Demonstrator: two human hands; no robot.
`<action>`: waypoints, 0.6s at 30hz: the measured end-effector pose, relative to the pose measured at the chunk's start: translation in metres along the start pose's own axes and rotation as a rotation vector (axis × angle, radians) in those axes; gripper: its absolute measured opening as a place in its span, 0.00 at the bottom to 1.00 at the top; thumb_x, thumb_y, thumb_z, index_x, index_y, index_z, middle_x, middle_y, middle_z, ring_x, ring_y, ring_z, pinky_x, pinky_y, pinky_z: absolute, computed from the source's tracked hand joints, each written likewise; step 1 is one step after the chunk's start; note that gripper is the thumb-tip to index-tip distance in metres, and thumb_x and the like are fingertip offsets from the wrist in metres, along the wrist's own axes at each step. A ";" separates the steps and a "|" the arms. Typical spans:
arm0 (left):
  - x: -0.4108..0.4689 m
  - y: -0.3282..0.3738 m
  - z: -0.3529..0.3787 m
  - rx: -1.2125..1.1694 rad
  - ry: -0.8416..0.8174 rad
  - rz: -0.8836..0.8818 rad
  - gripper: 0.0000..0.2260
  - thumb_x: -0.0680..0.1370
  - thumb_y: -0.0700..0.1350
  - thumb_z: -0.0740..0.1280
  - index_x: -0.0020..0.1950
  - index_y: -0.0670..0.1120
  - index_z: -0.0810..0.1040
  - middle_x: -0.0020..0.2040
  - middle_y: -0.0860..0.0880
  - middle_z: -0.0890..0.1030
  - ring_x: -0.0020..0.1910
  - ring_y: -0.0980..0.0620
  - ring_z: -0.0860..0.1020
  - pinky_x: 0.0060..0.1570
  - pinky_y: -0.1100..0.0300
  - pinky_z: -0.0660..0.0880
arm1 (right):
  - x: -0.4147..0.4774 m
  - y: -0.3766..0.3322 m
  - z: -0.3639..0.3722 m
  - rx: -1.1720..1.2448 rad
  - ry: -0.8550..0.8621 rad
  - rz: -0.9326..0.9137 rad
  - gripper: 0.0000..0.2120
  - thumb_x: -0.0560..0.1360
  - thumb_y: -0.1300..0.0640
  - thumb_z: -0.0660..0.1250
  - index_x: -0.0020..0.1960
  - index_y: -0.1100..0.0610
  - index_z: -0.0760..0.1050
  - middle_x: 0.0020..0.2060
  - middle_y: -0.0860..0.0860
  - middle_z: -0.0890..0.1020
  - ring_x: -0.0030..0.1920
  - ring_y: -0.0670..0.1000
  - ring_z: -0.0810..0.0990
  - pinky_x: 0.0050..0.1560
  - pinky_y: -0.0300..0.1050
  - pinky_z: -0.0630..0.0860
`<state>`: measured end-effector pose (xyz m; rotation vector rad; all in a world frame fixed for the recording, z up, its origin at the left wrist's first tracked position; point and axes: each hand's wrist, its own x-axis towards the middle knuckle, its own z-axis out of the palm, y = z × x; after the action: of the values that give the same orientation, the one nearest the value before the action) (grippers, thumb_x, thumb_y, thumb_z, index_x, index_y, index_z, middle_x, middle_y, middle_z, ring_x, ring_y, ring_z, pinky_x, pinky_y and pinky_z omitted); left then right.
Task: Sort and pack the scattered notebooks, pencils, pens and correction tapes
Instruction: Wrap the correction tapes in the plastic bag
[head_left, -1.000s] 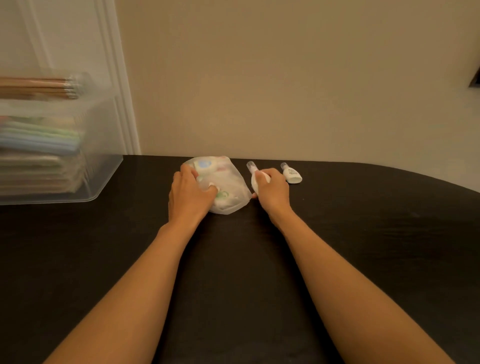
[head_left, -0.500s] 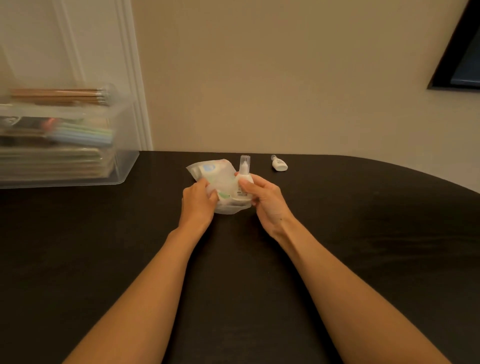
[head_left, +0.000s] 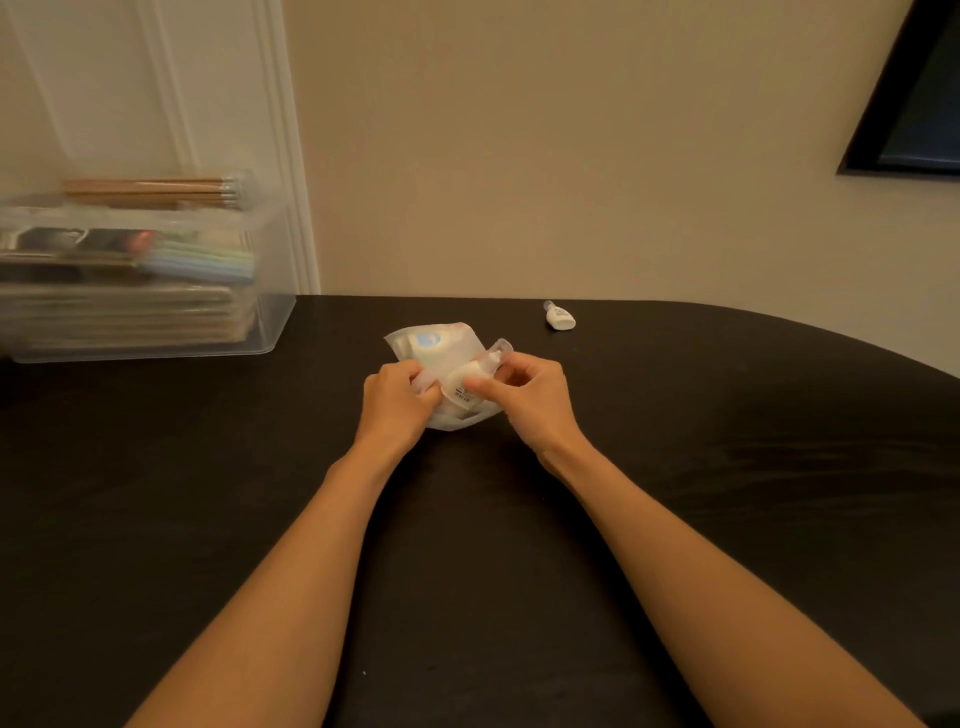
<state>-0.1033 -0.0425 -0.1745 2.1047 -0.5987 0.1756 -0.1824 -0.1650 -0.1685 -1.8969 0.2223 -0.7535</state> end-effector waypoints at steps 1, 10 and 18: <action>-0.001 0.000 0.000 -0.007 -0.010 0.003 0.06 0.76 0.41 0.65 0.45 0.39 0.78 0.40 0.47 0.77 0.36 0.55 0.72 0.30 0.67 0.66 | 0.000 0.001 0.000 -0.056 0.015 -0.044 0.12 0.67 0.58 0.74 0.30 0.49 0.74 0.33 0.54 0.79 0.35 0.47 0.76 0.40 0.42 0.75; 0.002 0.003 0.001 -0.070 0.032 0.009 0.04 0.76 0.43 0.62 0.45 0.44 0.72 0.44 0.48 0.75 0.43 0.51 0.74 0.32 0.65 0.67 | -0.004 0.005 0.007 -0.791 -0.092 -0.497 0.13 0.77 0.61 0.62 0.61 0.57 0.76 0.47 0.56 0.79 0.47 0.54 0.76 0.44 0.47 0.73; 0.003 0.003 0.006 -0.096 0.048 0.026 0.07 0.78 0.46 0.62 0.46 0.43 0.73 0.45 0.49 0.75 0.40 0.55 0.73 0.31 0.66 0.65 | 0.000 0.000 0.012 -1.098 0.105 -0.669 0.12 0.64 0.66 0.75 0.46 0.61 0.80 0.34 0.56 0.79 0.35 0.55 0.76 0.35 0.45 0.70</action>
<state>-0.1025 -0.0496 -0.1748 1.9953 -0.5950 0.2074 -0.1756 -0.1562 -0.1718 -3.0417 0.0451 -1.3493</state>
